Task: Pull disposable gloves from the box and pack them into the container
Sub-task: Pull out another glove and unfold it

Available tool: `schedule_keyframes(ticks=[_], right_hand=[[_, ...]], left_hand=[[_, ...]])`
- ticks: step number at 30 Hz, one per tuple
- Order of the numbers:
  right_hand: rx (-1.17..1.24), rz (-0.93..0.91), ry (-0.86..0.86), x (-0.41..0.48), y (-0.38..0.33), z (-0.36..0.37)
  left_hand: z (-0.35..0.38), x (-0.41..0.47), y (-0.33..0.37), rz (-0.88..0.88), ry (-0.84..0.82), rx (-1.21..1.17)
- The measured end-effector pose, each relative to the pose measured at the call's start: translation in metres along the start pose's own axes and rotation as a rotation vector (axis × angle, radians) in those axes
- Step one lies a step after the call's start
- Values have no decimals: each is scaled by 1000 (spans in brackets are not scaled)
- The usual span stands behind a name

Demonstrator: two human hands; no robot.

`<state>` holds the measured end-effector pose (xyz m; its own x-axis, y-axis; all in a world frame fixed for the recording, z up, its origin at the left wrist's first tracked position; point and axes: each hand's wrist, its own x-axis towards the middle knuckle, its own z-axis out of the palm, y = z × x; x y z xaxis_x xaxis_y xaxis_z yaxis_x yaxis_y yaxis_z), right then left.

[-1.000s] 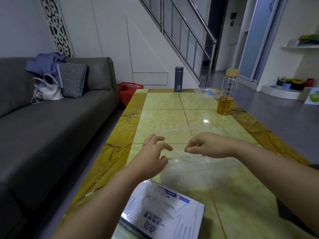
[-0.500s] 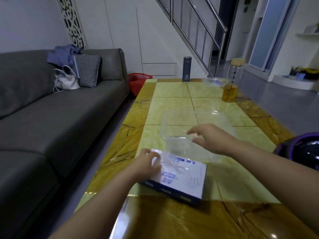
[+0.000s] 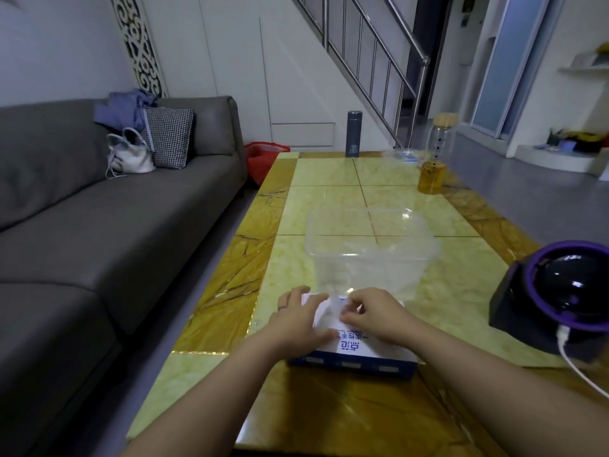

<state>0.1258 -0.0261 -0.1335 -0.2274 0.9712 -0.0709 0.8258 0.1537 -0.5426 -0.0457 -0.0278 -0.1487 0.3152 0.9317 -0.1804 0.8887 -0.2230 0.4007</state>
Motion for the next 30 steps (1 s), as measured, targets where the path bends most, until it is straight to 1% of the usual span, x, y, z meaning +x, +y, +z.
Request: schedule_keyframes(ticks=[5, 10, 12, 16, 17, 20, 26, 30], right_hand=[[196, -59, 84, -7, -2, -4], [362, -95, 143, -11, 6, -6], [365, -97, 121, -9, 10, -4], [117, -119, -8, -4, 15, 0], [107, -121, -23, -3, 15, 2], [197, -125, 3, -1, 15, 5], [443, -91, 119, 0, 14, 3], [500, -41, 158, 7, 10, -1]], left_hand=[[15, 7, 0, -14, 40, -37], [11, 9, 2, -13, -15, -5], [10, 10, 5, -10, -24, -19], [11, 12, 8, 22, 27, -47], [12, 12, 8, 38, 48, -35], [13, 15, 9, 69, 41, -7], [10, 20, 5, 68, -16, -80], [11, 22, 3, 56, -19, -52]])
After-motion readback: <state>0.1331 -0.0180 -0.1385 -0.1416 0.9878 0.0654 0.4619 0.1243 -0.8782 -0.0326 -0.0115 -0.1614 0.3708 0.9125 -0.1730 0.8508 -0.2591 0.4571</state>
